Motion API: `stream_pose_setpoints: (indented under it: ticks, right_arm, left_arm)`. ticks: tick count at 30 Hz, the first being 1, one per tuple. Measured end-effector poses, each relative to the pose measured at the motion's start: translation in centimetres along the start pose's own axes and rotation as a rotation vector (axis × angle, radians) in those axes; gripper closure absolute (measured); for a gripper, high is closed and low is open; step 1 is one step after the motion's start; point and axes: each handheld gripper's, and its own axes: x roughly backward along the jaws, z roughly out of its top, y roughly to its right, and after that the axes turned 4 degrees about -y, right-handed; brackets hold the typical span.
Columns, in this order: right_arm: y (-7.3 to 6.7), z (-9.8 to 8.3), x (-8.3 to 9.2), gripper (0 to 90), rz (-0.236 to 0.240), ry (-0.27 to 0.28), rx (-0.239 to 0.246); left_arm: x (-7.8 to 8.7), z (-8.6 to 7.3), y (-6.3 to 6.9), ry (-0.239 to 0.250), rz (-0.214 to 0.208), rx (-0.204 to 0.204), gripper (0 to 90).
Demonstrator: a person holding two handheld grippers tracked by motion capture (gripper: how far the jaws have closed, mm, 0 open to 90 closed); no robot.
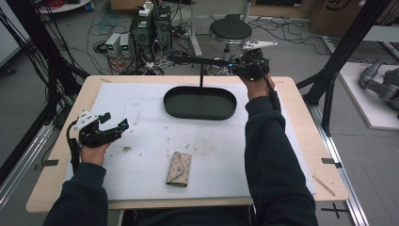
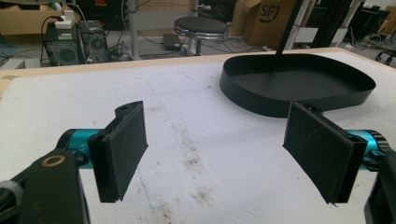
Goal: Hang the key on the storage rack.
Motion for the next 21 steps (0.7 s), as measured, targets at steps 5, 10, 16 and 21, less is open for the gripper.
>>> stream_pose_setpoints:
  ticks: [5,10,16,21]
  right_arm:
    - [-0.3,0.1,-0.3,50.0,-0.008,0.004,0.002]
    - [0.2,0.1,-0.8,50.0,-0.015,0.007,-0.032]
    - [1.3,-1.0,-1.1,50.0,-0.074,-0.039,-0.023]
    - [2.1,-2.5,-1.7,50.0,-0.085,-0.104,-0.004]
  left_arm:
    - [0.0,0.0,0.1,0.001,0.001,-0.002,21.0]
    - [0.0,0.0,0.0,0.001,0.0,0.001,21.0]
    - [0.0,0.0,0.0,0.002,0.0,0.003,21.1]
    - [0.0,0.0,0.0,0.0,0.0,-0.001,21.1]
